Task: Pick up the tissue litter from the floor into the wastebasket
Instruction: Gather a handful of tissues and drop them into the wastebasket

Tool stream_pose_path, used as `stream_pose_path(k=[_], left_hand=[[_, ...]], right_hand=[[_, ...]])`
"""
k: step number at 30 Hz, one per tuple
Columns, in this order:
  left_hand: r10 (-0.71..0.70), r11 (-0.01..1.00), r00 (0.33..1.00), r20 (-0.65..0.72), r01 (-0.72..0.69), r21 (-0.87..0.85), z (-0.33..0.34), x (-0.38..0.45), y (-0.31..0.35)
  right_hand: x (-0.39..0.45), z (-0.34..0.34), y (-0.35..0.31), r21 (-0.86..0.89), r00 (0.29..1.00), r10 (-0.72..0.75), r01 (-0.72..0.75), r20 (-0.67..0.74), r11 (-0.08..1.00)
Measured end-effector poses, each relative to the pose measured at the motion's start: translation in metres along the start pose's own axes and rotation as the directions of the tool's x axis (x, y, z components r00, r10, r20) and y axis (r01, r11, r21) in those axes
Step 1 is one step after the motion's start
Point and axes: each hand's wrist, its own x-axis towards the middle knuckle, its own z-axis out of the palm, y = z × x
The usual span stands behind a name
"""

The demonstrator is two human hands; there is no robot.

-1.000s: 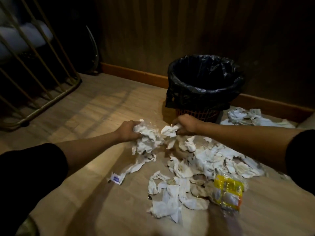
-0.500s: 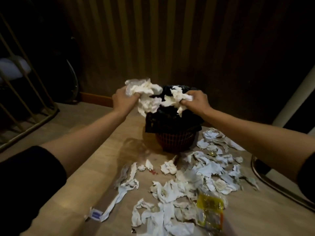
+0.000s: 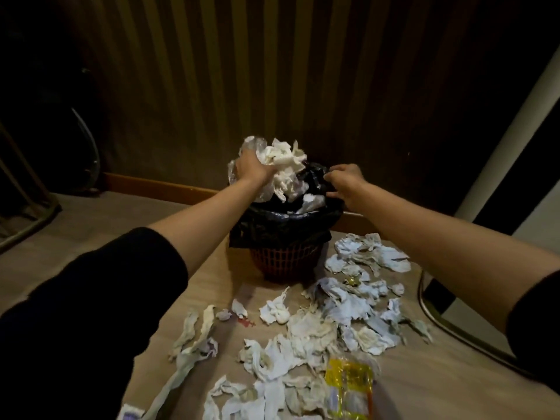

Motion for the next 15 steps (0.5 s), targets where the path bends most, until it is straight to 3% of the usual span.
stream_pose_path(k=[3, 5, 9, 15], left_hand=[[-0.117, 0.993, 0.990, 0.075, 0.116, 0.026, 0.010, 0.004, -0.008], [-0.125, 0.992, 0.988, 0.088, 0.121, 0.045, 0.015, 0.005, -0.014], [-0.022, 0.990, 0.992, 0.127, 0.004, 0.140, 0.006, 0.007, -0.026], [0.146, 0.910, 0.980, 0.136, -0.187, 0.371, -0.042, -0.020, -0.076]], right_hand=[[0.001, 0.000, 0.000, 0.004, 1.000, 0.005, -0.005, -0.022, 1.000], [0.000, 0.000, -0.003, 0.025, 0.999, -0.007, 0.008, -0.035, 1.000], [-0.011, 0.003, -0.004, -0.013, 0.994, -0.089, 0.088, -0.058, 0.996], [-0.043, 0.026, 0.017, -0.286, 0.934, -0.347, 0.358, 0.088, 0.889]])
